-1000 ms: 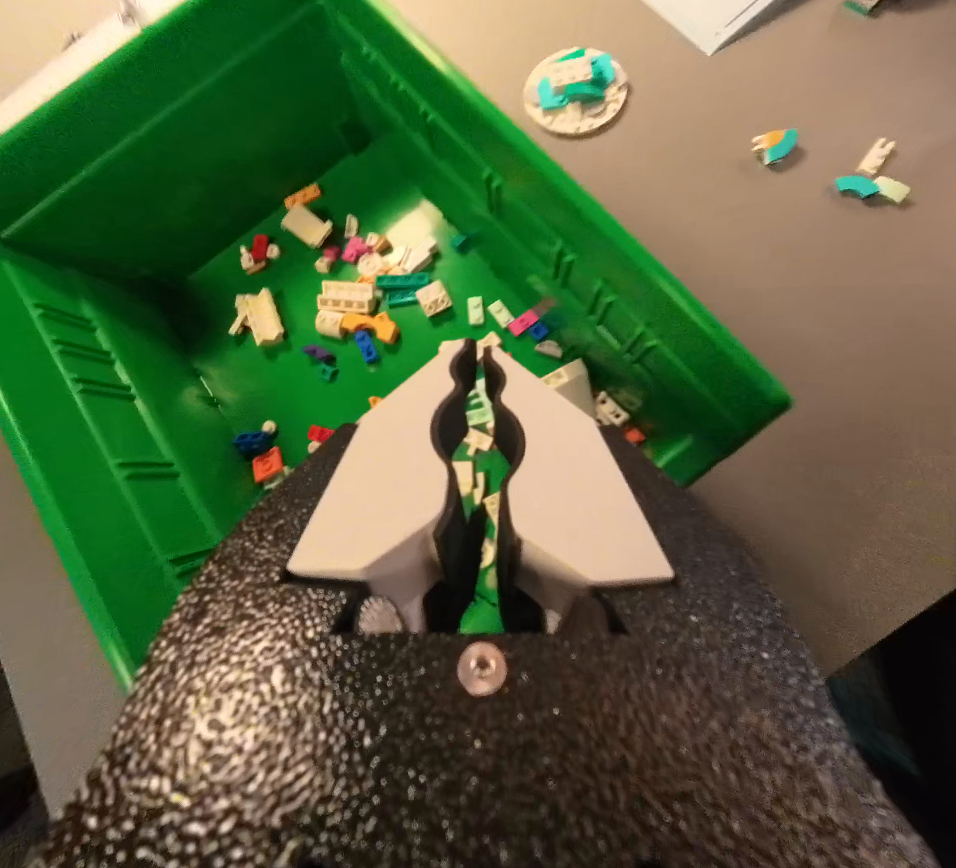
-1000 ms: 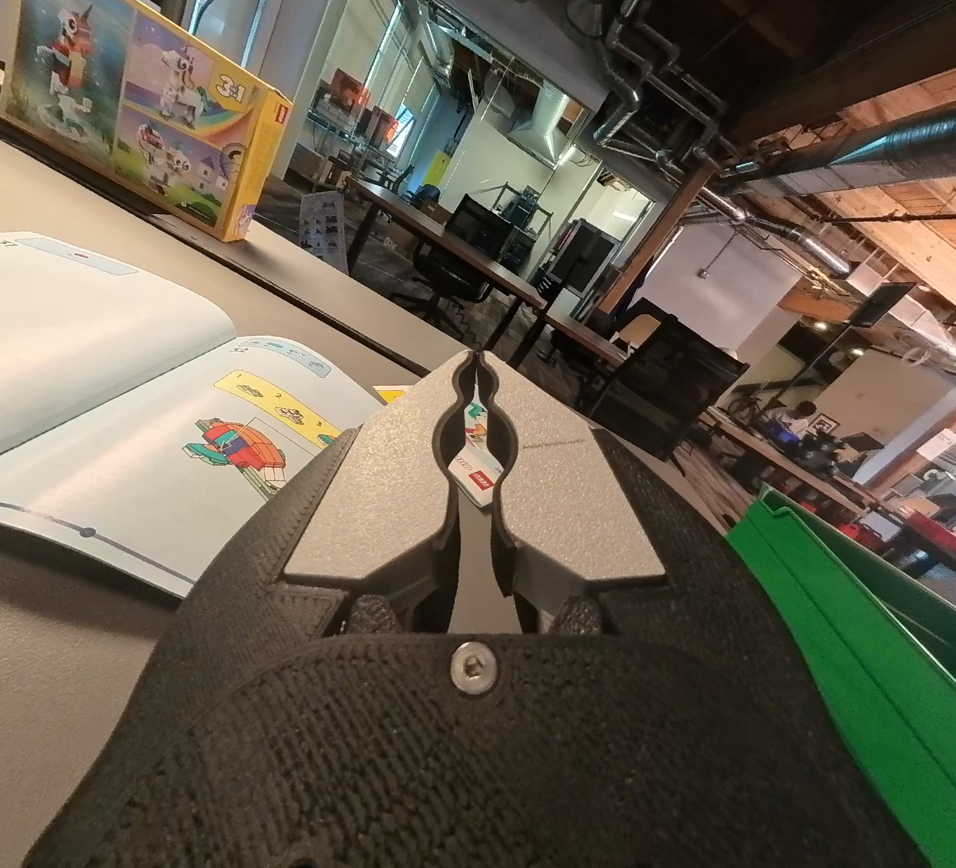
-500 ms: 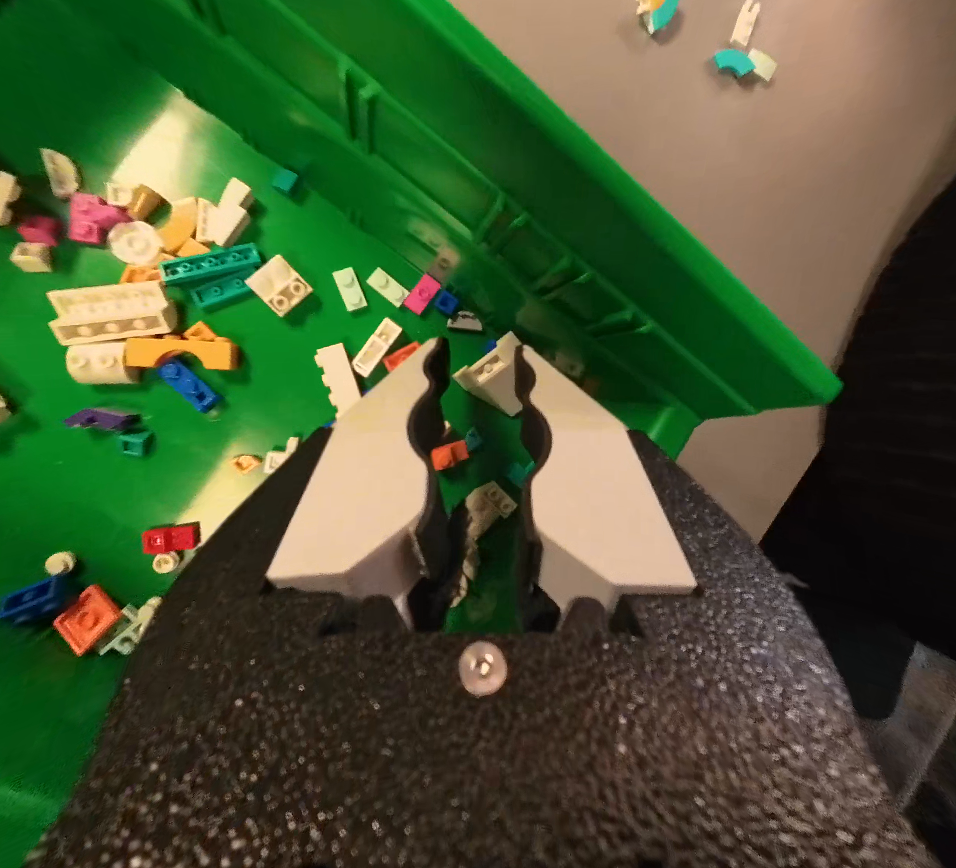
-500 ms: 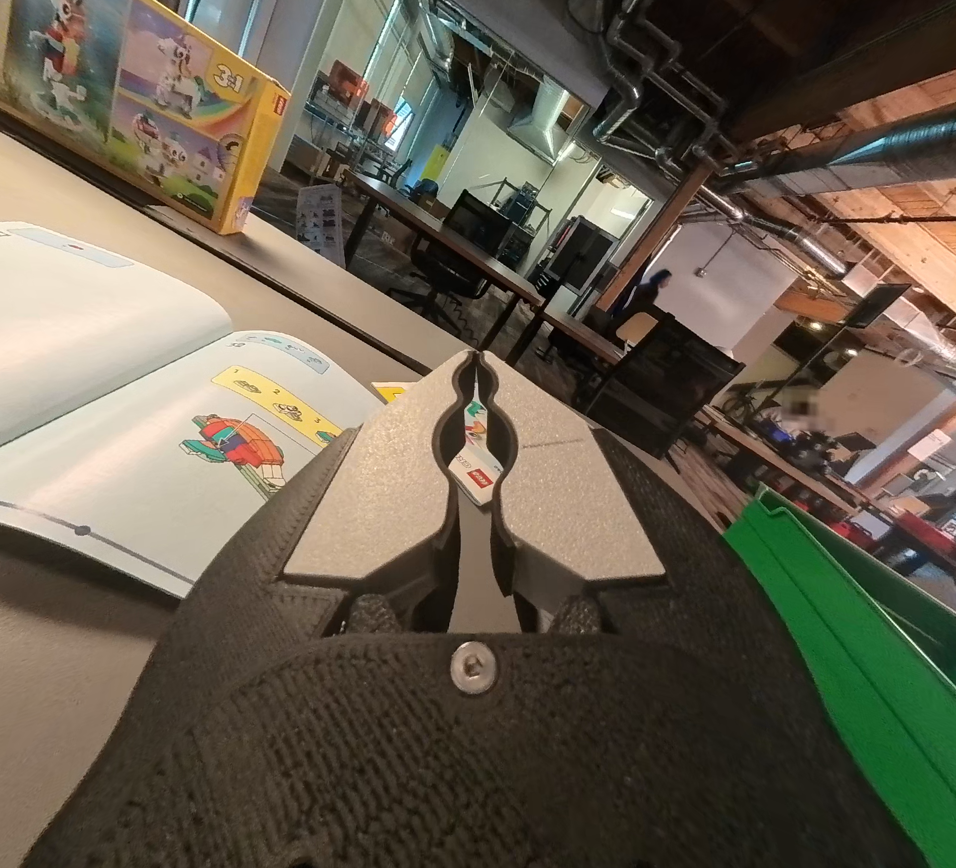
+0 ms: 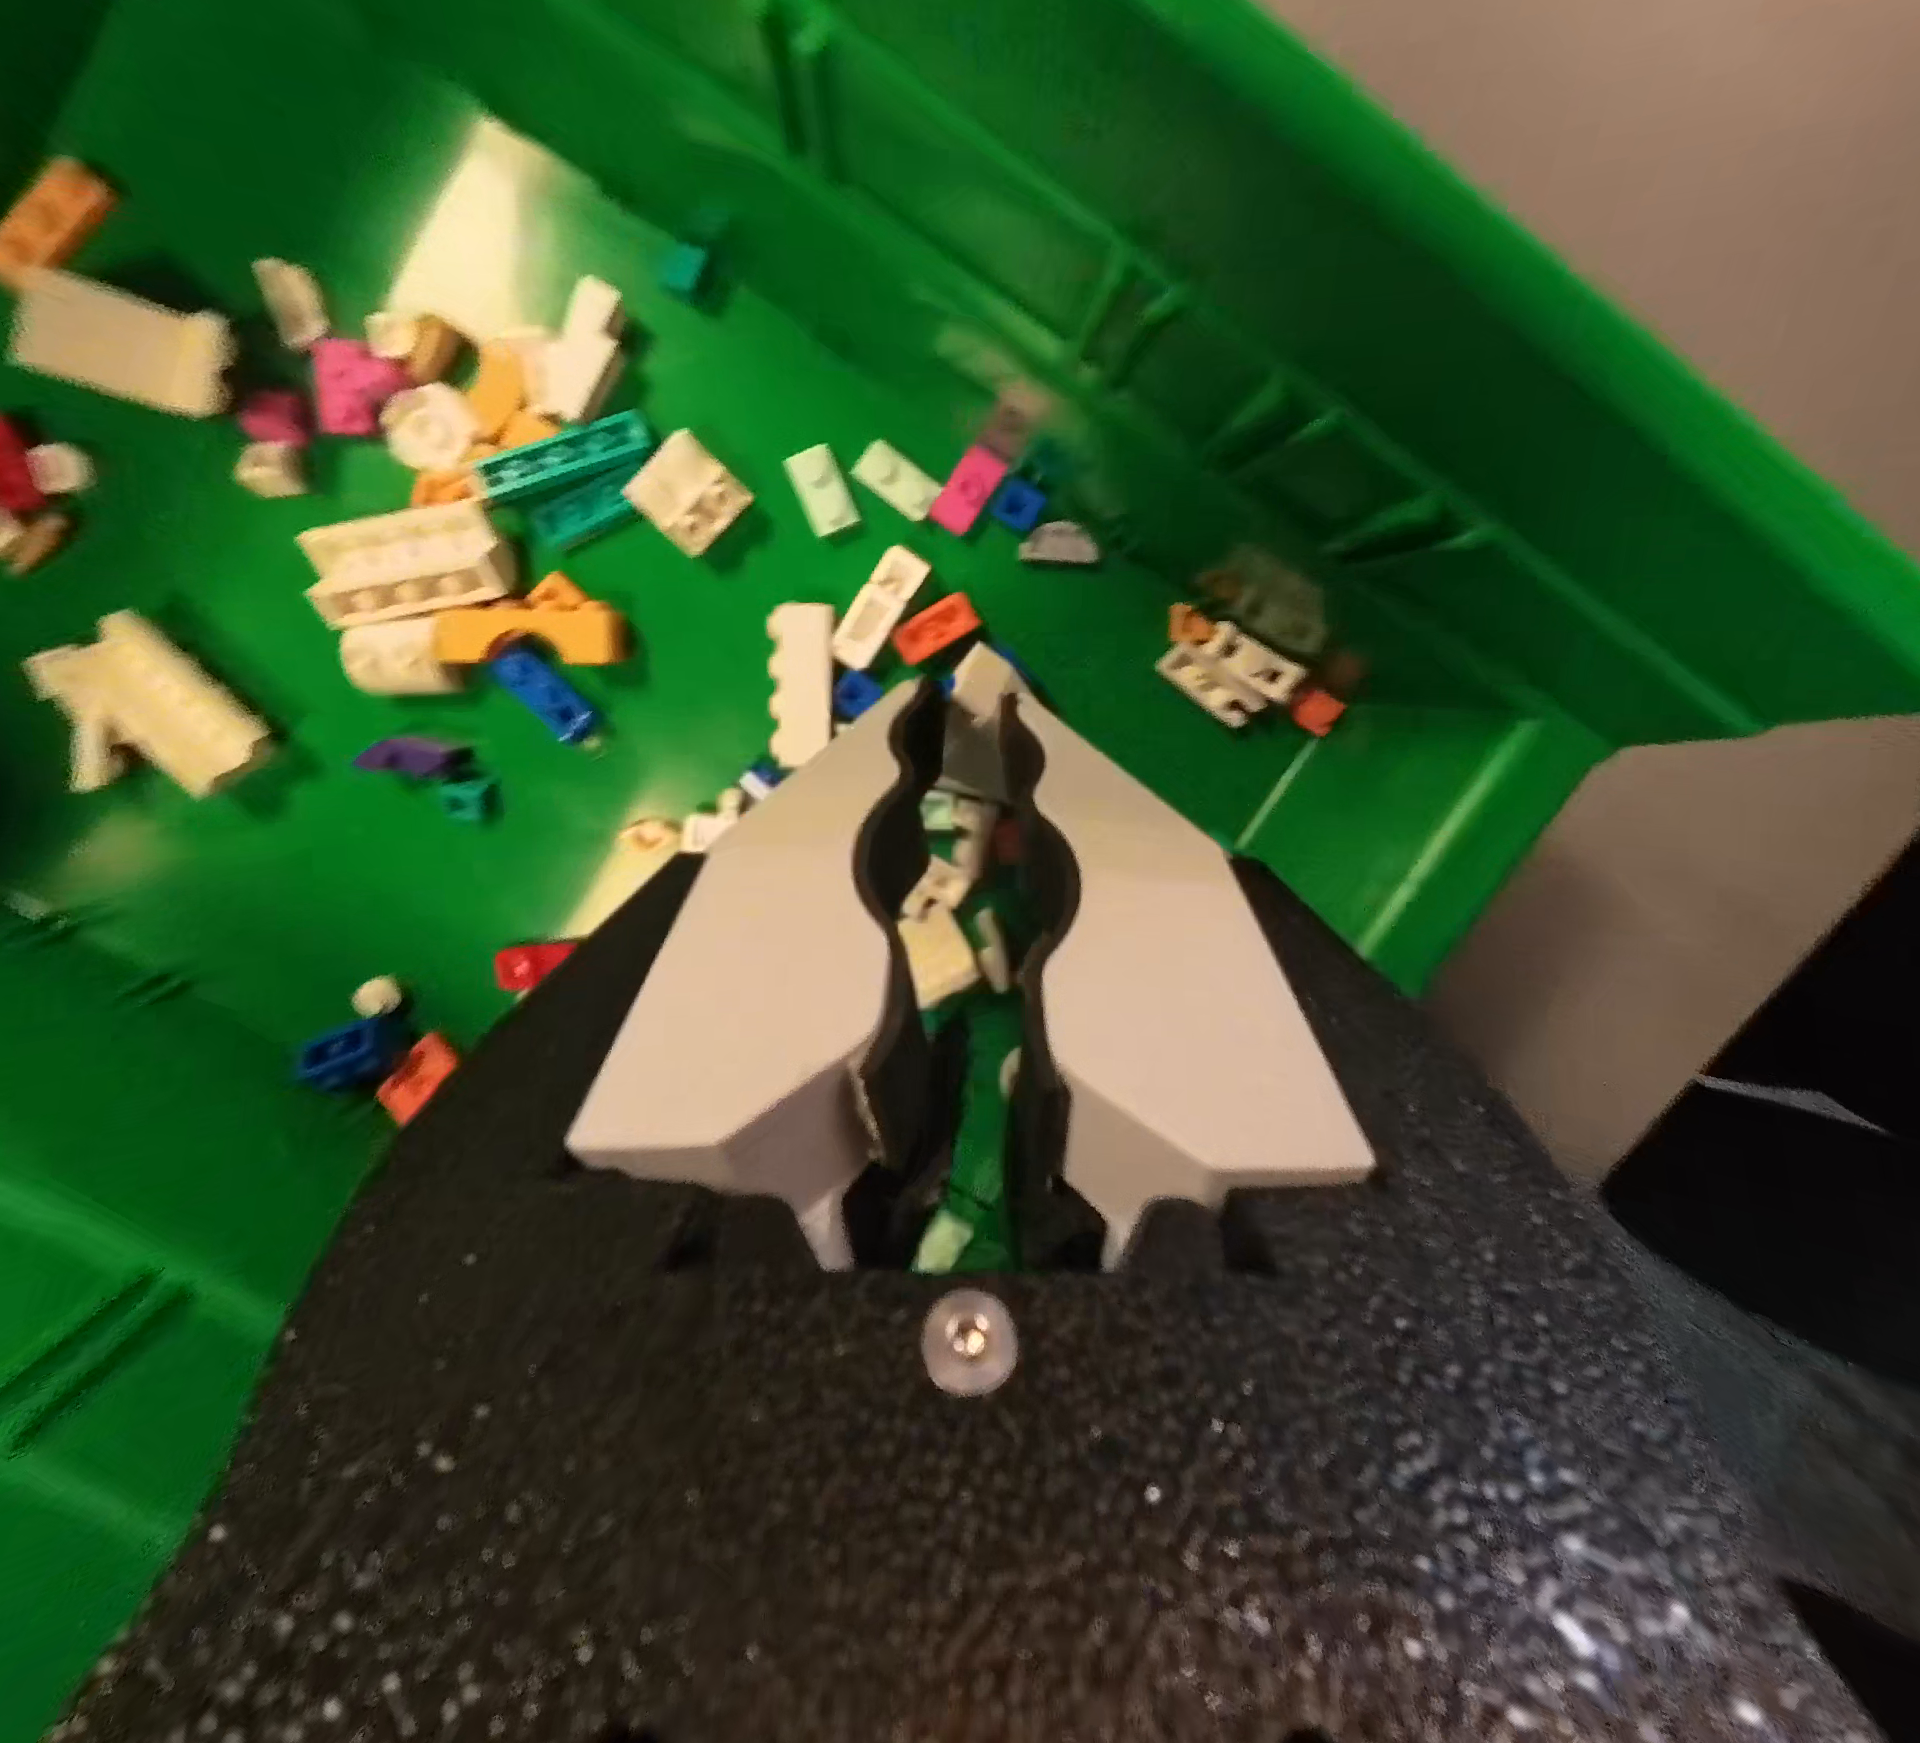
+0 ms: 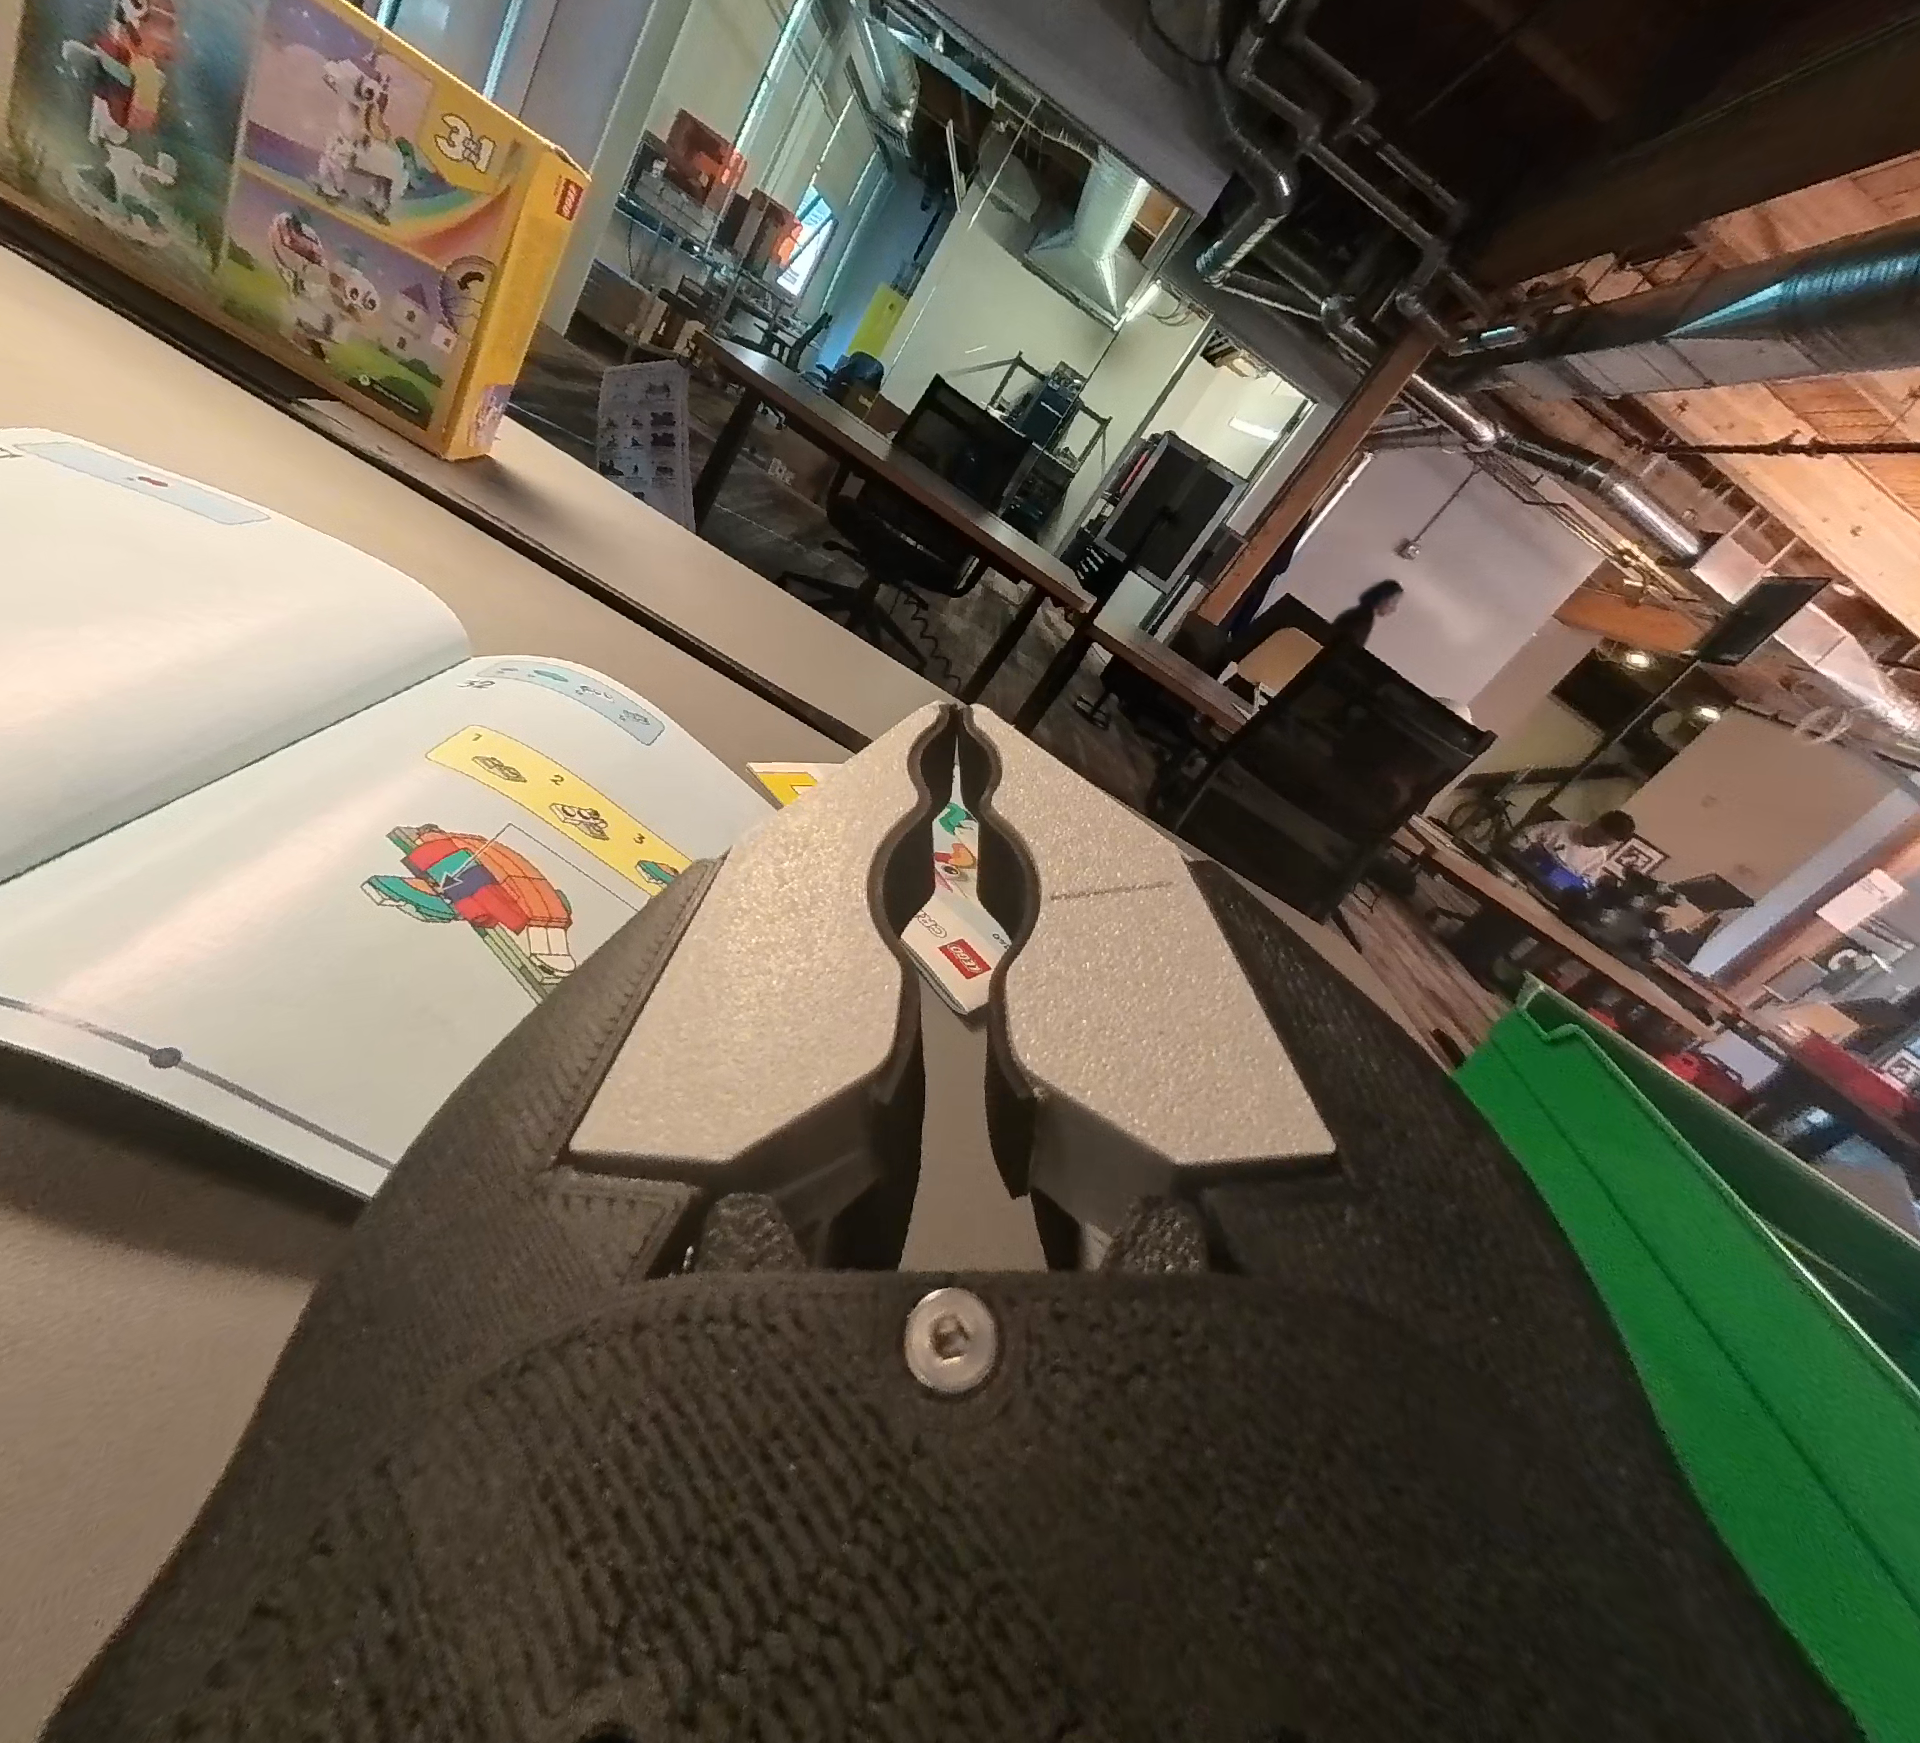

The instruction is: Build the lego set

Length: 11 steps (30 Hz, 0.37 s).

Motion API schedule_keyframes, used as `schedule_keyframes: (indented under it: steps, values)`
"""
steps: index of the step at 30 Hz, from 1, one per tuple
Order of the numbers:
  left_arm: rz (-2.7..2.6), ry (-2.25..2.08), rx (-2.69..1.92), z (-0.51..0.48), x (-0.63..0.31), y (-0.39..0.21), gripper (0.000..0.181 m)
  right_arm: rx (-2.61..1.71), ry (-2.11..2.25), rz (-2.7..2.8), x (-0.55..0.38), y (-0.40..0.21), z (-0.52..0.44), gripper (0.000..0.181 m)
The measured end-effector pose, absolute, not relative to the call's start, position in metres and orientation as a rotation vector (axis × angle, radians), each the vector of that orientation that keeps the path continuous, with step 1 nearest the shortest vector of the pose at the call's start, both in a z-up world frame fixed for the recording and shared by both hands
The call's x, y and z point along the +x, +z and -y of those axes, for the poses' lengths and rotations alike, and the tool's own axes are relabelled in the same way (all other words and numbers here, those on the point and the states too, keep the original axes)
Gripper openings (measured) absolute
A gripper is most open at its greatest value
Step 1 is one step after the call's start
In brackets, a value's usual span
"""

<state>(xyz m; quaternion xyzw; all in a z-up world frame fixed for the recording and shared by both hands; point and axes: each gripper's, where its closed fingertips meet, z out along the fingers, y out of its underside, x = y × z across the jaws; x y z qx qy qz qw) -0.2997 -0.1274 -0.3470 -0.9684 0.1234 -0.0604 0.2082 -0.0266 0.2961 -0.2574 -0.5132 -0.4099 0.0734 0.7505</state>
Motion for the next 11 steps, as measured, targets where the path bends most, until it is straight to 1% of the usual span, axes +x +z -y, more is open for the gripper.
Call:
schedule_keyframes:
  steps: [4, 8, 11]
  values:
    - [-0.276, -0.016, -2.692, 0.128, -0.326, -0.344, 0.008, -1.121, 0.157, 0.898, -0.027, -0.258, -0.296, 0.000]
    - [-0.199, 0.044, -2.651, 0.123, -0.340, -0.340, 0.000, -1.121, 0.155, 0.900, -0.027, -0.258, -0.296, 0.000]
    - [-0.113, 0.145, -2.654, 0.124, -0.358, -0.339, 0.001, -1.122, 0.156, 0.899, -0.027, -0.258, -0.296, 0.000]
